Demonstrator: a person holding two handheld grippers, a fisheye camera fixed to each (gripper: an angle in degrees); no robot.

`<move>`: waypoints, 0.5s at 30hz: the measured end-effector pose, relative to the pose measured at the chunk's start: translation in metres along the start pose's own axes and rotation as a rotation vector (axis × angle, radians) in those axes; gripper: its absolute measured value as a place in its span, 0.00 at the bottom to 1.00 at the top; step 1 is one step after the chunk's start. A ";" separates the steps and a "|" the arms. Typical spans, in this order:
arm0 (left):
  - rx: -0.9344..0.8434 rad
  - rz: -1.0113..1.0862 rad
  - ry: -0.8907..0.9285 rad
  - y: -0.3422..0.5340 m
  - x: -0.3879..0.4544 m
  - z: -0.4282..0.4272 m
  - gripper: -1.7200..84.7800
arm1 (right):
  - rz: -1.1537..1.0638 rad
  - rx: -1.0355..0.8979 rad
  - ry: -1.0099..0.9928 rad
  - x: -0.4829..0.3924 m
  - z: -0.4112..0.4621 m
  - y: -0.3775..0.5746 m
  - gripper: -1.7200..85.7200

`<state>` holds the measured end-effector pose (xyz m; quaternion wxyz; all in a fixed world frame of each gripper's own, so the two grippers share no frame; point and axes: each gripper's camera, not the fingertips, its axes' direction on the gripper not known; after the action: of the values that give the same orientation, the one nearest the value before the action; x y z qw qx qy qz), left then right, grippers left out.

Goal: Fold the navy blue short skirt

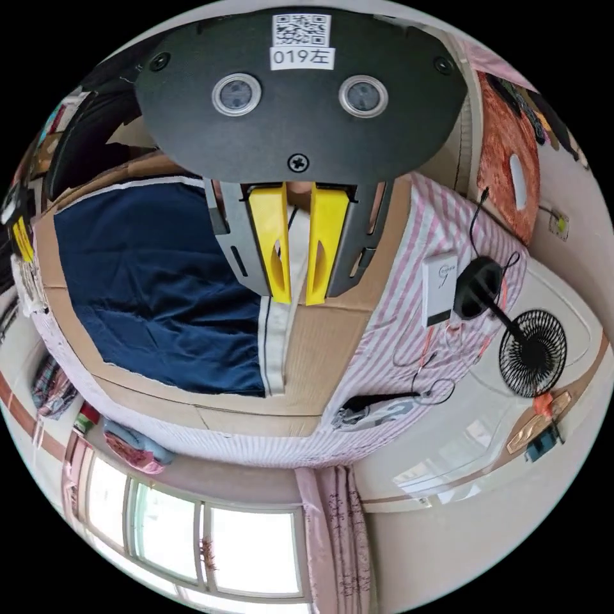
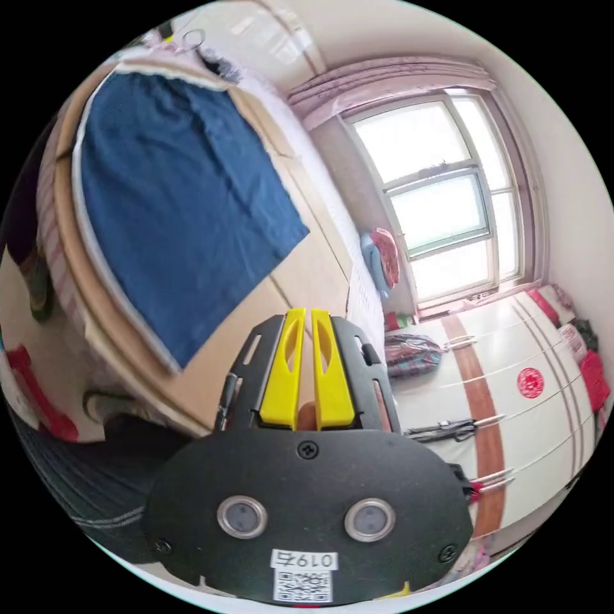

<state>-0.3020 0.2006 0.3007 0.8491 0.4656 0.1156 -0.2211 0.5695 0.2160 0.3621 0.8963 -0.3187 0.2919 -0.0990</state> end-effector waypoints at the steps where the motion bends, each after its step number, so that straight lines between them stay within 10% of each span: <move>1: 0.014 0.043 0.010 -0.012 0.013 0.009 0.03 | 0.037 0.030 -0.046 0.029 0.010 -0.028 0.04; 10: 0.066 0.495 0.324 -0.198 0.178 0.183 0.04 | 0.292 0.039 -0.804 0.237 0.186 -0.237 0.08; 15: -0.079 0.721 0.299 -0.289 0.282 0.308 0.09 | 0.157 -0.018 -0.814 0.268 0.241 -0.328 0.09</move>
<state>-0.1978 -0.2691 0.1402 0.8634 0.4703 0.0757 0.1662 0.9310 -0.0127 0.5965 0.9405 -0.3166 -0.0622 0.1063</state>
